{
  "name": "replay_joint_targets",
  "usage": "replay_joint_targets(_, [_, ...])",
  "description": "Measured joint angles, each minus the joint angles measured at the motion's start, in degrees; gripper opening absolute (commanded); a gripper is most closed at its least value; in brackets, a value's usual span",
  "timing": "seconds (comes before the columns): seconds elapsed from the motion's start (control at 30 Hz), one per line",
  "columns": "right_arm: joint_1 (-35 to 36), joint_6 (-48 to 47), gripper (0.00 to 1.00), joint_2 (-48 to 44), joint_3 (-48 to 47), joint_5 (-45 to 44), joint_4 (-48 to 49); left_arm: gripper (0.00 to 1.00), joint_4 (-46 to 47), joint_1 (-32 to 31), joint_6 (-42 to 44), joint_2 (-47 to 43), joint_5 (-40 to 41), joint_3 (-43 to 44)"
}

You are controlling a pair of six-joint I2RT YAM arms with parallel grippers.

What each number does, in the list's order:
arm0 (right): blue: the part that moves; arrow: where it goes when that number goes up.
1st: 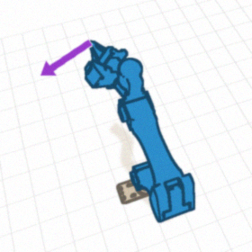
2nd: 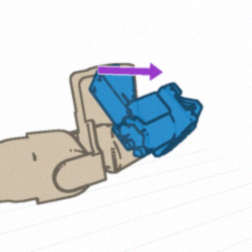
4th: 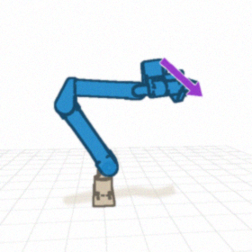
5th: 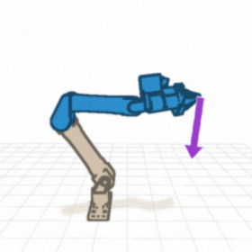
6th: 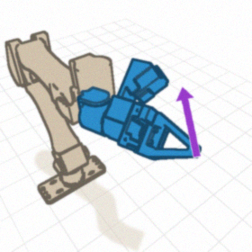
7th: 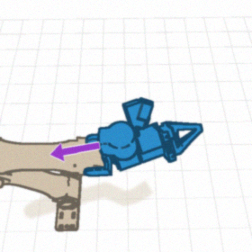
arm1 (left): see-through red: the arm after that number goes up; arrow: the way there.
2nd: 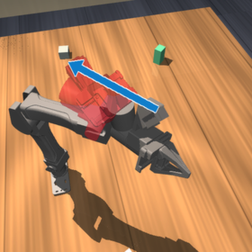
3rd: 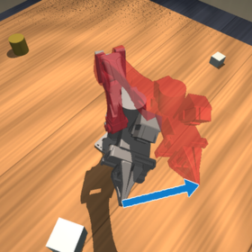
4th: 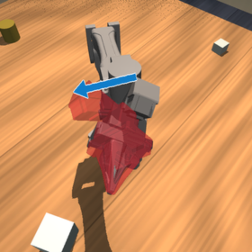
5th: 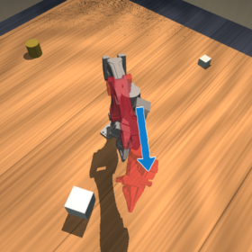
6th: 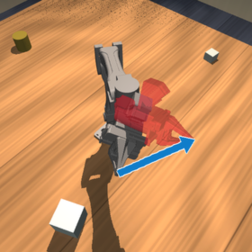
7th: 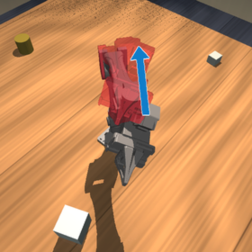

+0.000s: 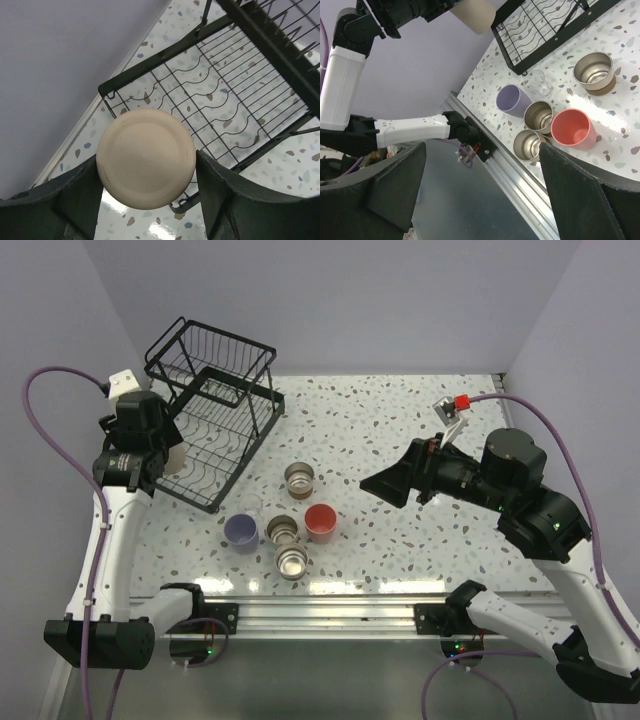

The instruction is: Load the cups into the dish rack

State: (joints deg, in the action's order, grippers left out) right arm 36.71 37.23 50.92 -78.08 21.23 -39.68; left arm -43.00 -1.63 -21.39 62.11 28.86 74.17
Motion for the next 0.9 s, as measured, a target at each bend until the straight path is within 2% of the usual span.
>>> replay_joint_targets(0.2, [0.00,-0.72,0.98,0.11,-0.17,-0.81,-0.22,0.00,2.64,2.69,1.27,2.64,-0.31,-4.70])
replay_joint_targets(0.47, [0.00,-2.21,0.98,-0.48,-0.94,-1.29,-0.24,0.00,9.49,9.90,3.21,6.47,-3.85,-7.34])
replay_joint_targets(0.9, [0.00,-4.76,0.98,0.17,-2.78,-3.89,-2.95,0.00,18.75,12.00,4.52,16.44,-8.52,-6.60])
